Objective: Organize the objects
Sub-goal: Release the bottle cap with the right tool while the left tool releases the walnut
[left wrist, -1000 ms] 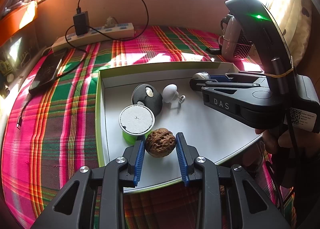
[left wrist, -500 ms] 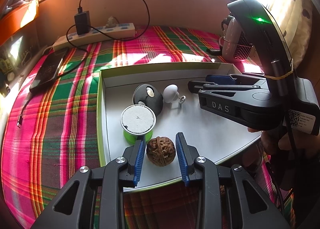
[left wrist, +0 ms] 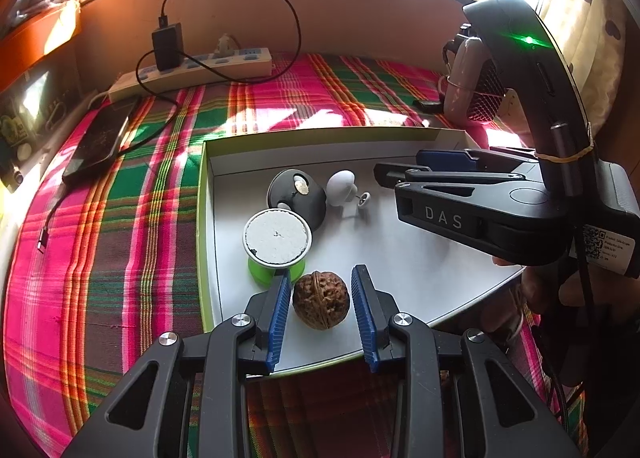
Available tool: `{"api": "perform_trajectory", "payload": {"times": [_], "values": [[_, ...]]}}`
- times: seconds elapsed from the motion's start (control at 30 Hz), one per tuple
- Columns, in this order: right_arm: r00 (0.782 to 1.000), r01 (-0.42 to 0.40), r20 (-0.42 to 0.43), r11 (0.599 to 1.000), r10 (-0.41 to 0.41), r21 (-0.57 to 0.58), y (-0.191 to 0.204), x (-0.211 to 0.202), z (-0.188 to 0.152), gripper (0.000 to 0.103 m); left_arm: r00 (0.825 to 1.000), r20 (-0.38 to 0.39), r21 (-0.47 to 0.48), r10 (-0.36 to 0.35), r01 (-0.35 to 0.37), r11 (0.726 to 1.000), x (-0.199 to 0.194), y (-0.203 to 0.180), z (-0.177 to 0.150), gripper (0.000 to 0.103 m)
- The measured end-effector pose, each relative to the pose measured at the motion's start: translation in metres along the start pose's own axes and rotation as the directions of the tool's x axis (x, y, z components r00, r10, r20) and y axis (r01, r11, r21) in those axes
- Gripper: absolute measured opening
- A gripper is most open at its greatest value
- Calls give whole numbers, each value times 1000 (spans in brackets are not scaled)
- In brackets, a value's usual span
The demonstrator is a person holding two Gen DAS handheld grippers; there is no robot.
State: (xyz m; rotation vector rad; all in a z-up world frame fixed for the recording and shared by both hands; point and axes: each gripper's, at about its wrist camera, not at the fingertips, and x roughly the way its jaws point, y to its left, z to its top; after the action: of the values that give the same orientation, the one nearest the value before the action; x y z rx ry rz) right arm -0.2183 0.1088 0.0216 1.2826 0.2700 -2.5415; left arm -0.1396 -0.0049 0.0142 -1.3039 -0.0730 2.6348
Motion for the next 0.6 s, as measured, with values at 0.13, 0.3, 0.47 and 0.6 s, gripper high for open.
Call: {"api": "perform_trajectory", "payload": {"times": [0.13,0.3,0.47,0.6], "values": [[1000,0,8,1000,0,-1,2,-4,-1,44,1000,4,-4,-2,2,1000,-2,-1,-1,30],[1000,-2,21,1000,2,8,2,-12,-4,44,1000,12,2,5,-5,1000,-6,-3,-3,30],[999,-4,40,1000,4,13,3,-23,-10,44,1000,27,15,10,-11,1000,-13,-5,-5,30],[999,-5,52,1000,4,21,4,-31,-16,44,1000,28,15,14,-14,1000,-15,-6,-7,30]]}}
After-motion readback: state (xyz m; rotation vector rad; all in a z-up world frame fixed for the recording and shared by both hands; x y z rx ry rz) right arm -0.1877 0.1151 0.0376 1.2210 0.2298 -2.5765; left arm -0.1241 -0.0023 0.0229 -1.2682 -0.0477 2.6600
